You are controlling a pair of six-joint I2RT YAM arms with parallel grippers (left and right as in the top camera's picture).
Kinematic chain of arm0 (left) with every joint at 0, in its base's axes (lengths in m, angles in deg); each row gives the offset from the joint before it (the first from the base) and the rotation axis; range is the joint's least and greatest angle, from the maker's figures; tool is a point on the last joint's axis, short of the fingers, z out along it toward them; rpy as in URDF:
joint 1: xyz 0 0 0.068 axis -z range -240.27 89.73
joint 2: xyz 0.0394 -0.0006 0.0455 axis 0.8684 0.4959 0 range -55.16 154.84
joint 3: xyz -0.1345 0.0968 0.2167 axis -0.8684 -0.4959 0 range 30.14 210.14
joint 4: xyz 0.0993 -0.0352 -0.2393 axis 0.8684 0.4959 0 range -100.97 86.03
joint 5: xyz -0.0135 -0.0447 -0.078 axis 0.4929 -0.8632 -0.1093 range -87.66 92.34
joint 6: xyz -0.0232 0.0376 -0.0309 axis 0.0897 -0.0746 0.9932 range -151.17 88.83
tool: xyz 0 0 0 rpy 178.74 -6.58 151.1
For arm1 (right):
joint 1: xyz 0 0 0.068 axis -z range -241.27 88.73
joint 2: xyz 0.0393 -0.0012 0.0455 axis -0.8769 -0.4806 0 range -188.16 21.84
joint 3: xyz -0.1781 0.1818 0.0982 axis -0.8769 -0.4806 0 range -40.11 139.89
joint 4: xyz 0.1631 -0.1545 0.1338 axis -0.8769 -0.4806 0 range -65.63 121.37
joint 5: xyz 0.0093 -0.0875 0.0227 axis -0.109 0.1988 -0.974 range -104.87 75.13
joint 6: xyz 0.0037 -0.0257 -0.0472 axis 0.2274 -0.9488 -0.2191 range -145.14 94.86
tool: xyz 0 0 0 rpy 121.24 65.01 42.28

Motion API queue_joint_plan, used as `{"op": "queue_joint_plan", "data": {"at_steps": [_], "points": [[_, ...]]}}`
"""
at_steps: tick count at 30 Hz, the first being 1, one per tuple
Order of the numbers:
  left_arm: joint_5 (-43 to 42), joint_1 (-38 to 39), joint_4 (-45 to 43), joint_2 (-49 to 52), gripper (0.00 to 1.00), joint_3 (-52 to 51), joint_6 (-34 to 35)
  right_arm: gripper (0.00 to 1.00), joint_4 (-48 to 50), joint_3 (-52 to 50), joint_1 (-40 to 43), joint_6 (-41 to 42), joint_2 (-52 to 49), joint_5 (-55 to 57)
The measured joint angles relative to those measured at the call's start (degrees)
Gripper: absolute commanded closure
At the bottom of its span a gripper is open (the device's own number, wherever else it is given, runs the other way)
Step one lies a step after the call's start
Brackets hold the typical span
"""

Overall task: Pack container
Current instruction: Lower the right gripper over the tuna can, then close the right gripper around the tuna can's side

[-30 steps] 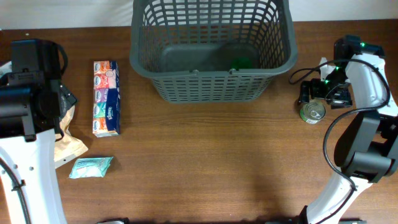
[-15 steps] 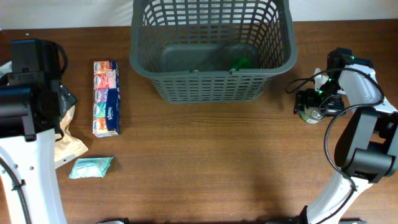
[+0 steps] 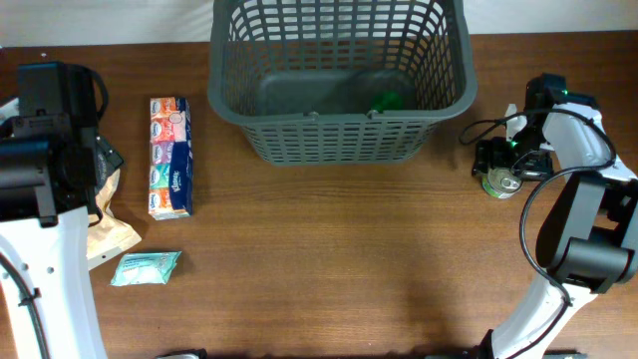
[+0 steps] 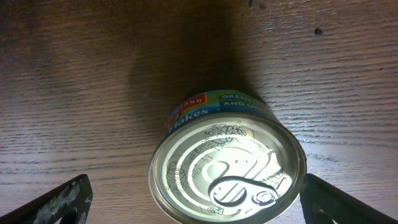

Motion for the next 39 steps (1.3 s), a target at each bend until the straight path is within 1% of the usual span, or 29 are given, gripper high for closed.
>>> {"op": "queue_joint_plan", "data": {"at_steps": [10,22,39], "points": [[0.0,0.0,0.0,0.0,0.00,0.0,0.0,0.01,-0.7,-0.5,0.0,1.7,0.0,4.4],[0.0,0.0,0.0,0.0,0.00,0.0,0.0,0.01,-2.5,1.1,0.0,2.0,0.0,4.6],[0.0,0.0,0.0,0.0,0.00,0.0,0.0,0.01,-1.3,1.7,0.0,3.1,0.0,4.6]]}}
